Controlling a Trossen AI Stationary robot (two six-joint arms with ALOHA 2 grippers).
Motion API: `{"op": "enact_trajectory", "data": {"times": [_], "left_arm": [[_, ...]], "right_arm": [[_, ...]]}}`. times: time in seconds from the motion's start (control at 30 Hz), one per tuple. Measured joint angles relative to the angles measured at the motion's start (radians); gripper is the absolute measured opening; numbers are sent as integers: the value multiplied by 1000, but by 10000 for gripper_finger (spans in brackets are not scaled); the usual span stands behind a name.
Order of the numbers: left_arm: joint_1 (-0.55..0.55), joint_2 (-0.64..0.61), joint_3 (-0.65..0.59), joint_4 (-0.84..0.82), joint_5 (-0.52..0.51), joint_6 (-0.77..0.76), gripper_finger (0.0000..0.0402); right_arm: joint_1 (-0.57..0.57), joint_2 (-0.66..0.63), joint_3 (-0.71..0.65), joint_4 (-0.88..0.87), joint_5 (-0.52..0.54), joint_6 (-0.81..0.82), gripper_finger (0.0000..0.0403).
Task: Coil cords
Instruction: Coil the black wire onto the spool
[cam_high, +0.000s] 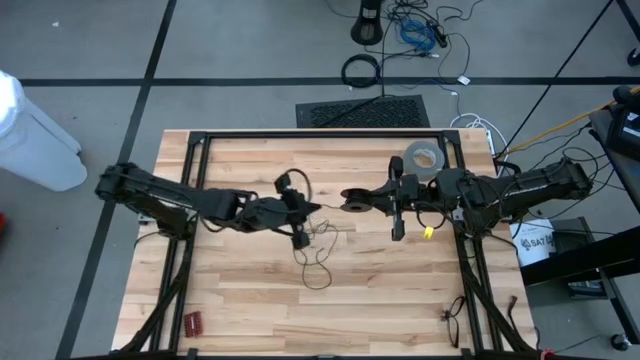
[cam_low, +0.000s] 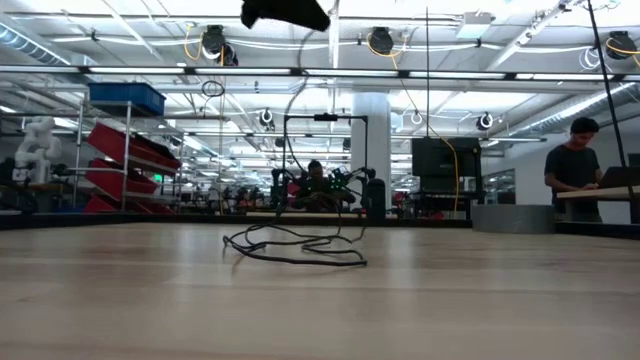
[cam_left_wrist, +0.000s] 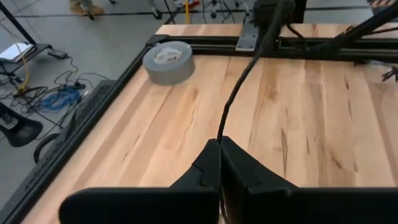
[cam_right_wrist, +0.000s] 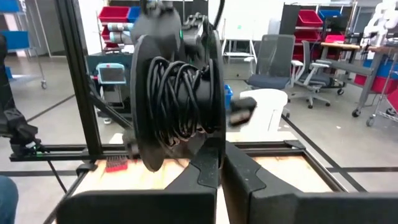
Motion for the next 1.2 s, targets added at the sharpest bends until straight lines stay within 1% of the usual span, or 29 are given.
{"op": "enact_trajectory", "data": {"times": [0.3, 0.47, 0.67, 0.9, 1.03, 1.1, 1.2], "left_arm": [[-1, -149, 0, -103, -2, 0, 1], [-2, -195, 0, -122, 3, 0, 1], [-2, -207, 0, -99, 4, 0, 1], [-1, -207, 0, -3, 7, 1, 1], [-1, -207, 0, 43, 30, -1, 1], [2, -202, 0, 63, 32, -14, 1], [19, -185, 0, 83, 42, -78, 1]], "right_arm": [[-22, 0, 0, -61, -1, -2, 0], [-22, 2, 0, -83, -2, -4, 0], [-41, 13, 0, -125, -5, -17, 0], [-79, 73, 0, -149, -2, -59, 0], [-103, 105, 0, -145, 8, -91, 0], [-111, 124, 0, -146, 30, -111, 0], [-113, 157, 0, -127, 100, -138, 0]]}}
